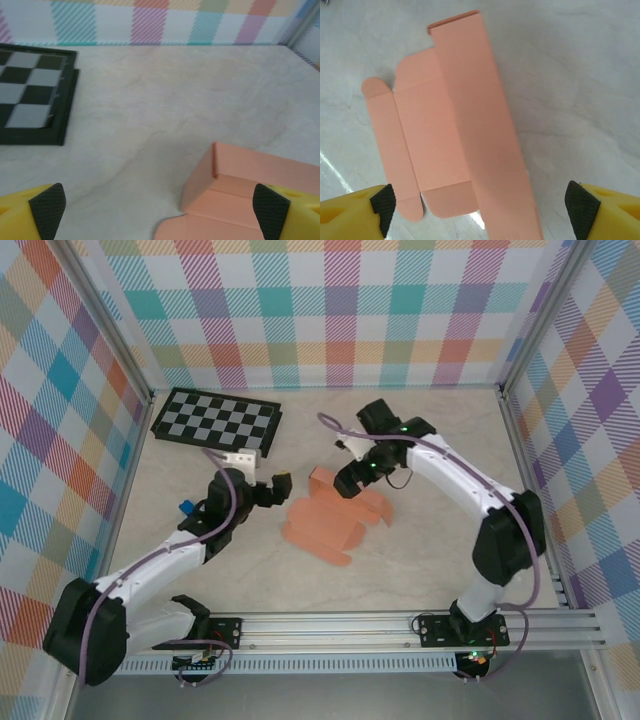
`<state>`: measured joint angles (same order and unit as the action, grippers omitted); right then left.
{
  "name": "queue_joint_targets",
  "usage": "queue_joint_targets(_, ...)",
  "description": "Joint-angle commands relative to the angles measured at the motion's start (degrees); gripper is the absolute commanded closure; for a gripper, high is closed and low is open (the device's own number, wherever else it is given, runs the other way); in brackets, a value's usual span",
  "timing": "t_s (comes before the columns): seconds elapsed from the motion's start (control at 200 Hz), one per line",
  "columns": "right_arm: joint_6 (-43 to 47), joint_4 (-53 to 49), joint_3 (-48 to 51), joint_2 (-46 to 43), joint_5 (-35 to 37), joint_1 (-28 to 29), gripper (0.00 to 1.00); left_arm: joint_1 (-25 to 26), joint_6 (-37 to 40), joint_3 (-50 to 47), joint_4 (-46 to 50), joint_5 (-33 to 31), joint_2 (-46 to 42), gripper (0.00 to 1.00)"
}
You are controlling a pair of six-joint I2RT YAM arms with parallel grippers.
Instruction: Fold the paper box
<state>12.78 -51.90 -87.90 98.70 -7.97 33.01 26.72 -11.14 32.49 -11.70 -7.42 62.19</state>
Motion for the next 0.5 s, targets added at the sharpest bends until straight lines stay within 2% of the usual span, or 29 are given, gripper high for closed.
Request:
queue_joint_targets(0.0,4.45,-6.73,-6.43,5.67,-2.52,0.11,0.09,-5.37,-7.11,1.55,11.84,-0.79,-3.81,0.0)
queue_joint_targets(0.16,4.98,-12.95,-15.12,14.48,-1.46,1.37,0.11,-11.25,-7.38,5.43,19.62,5.85,-1.55,0.0)
queue_joint_targets(0.31,5.41,-14.36,-18.58,19.04,3.26,2.27,0.12,-12.13,-5.84,8.11,21.78,8.86,1.63,0.0)
queue_joint_targets(0.495,6.36,-14.95,-20.79,20.79,2.96,2.76,0.14,-12.65,-5.93,8.12,20.41,9.77,2.91,0.0)
